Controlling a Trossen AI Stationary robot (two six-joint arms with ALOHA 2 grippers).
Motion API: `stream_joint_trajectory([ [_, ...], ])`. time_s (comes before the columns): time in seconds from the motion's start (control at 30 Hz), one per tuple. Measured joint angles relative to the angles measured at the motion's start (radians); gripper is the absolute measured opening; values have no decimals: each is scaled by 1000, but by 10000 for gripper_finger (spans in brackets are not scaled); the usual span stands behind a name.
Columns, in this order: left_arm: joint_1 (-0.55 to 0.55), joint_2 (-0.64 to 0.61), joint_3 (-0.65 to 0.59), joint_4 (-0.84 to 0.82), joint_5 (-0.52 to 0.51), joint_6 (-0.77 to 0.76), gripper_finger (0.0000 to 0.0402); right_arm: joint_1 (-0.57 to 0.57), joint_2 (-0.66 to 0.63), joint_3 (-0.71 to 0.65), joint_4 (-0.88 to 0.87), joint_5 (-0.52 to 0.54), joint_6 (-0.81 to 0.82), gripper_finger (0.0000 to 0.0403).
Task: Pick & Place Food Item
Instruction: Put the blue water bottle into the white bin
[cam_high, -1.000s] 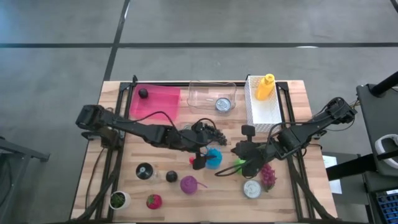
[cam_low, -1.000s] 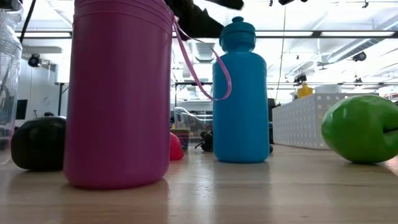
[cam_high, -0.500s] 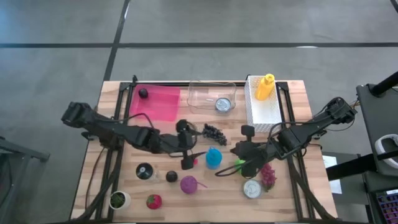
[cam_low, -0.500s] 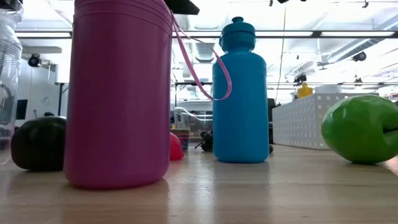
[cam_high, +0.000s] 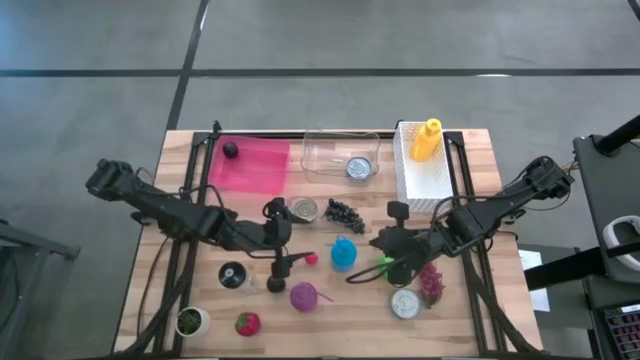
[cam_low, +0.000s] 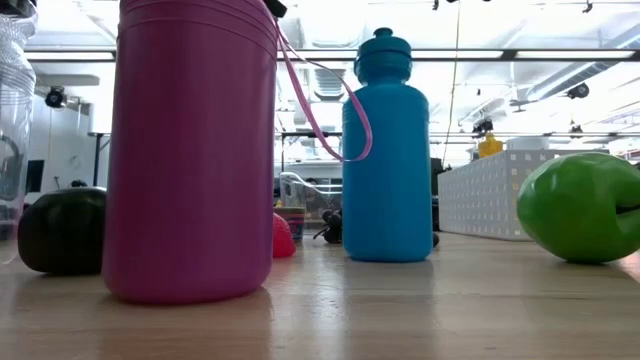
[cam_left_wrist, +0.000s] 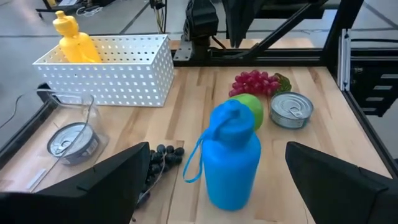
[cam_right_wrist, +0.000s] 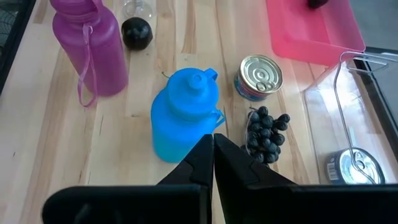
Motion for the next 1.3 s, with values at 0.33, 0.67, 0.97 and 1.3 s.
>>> stream_joint_trajectory([
  [0.33,-5,0,0,-1,0,0,365,0,0,0,20,-39,0,93],
  [0.67,-5,0,0,-1,0,1,363,0,0,0,24,-53,-65,240],
  [0.97,-5,1,0,-1,0,3,373,0,0,0,28,-53,-98,317],
  [1.3,-5,1,2,-1,0,3,377,0,0,-1,28,-52,-98,342],
])
